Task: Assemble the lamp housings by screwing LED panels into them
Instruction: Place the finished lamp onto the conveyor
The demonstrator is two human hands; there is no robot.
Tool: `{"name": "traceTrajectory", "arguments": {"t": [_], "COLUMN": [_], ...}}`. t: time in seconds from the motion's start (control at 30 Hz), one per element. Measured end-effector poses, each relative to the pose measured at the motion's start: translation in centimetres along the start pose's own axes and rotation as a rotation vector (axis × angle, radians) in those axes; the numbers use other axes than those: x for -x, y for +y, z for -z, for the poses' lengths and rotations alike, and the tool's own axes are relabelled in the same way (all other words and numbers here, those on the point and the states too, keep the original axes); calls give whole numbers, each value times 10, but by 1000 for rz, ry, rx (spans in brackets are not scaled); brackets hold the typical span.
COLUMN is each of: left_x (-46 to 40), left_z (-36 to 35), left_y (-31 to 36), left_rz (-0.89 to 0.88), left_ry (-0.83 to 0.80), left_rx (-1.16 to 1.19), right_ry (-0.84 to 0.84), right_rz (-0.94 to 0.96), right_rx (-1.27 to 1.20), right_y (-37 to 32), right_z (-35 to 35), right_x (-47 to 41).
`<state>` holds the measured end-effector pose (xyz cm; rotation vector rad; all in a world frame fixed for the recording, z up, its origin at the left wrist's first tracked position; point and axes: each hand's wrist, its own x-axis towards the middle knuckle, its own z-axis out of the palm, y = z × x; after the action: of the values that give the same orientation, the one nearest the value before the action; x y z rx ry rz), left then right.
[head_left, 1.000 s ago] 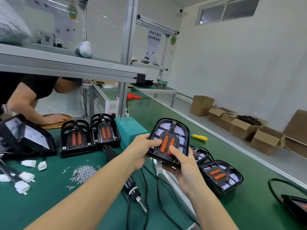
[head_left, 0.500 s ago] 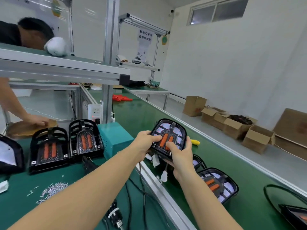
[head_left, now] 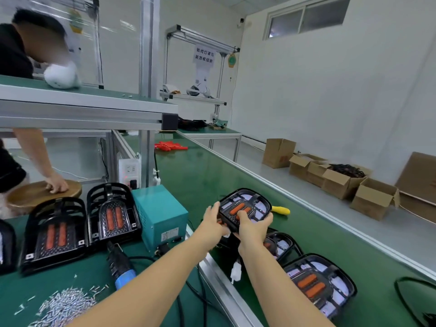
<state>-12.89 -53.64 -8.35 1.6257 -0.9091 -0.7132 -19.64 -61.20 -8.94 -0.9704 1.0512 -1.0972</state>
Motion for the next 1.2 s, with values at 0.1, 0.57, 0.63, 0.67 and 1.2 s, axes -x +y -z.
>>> {"name": "traceTrajectory", "arguments": {"t": [0.1, 0.57, 0.63, 0.67, 1.2], "left_x": [9, 11, 12, 12, 14], "left_z": [-9, -11, -12, -13, -10], "left_y": [-10, -10, -9, -9, -5], "left_rz": [-80, -255, -253, -252, -149], "left_ry": [-56, -129, -130, -129, -154], "left_rx": [-329, -775, -809, -838, -1034], "right_ry": [20, -155, -215, -243, -264], "right_rz": [-27, 280, 452, 481, 458], "right_rx": [23, 876, 1072, 1136, 1369], "right_y": [2, -11, -9, -9, -6], "right_z": [-3, -2, 1, 2, 8], "right_x": [-5, 2, 2, 2, 2]}}
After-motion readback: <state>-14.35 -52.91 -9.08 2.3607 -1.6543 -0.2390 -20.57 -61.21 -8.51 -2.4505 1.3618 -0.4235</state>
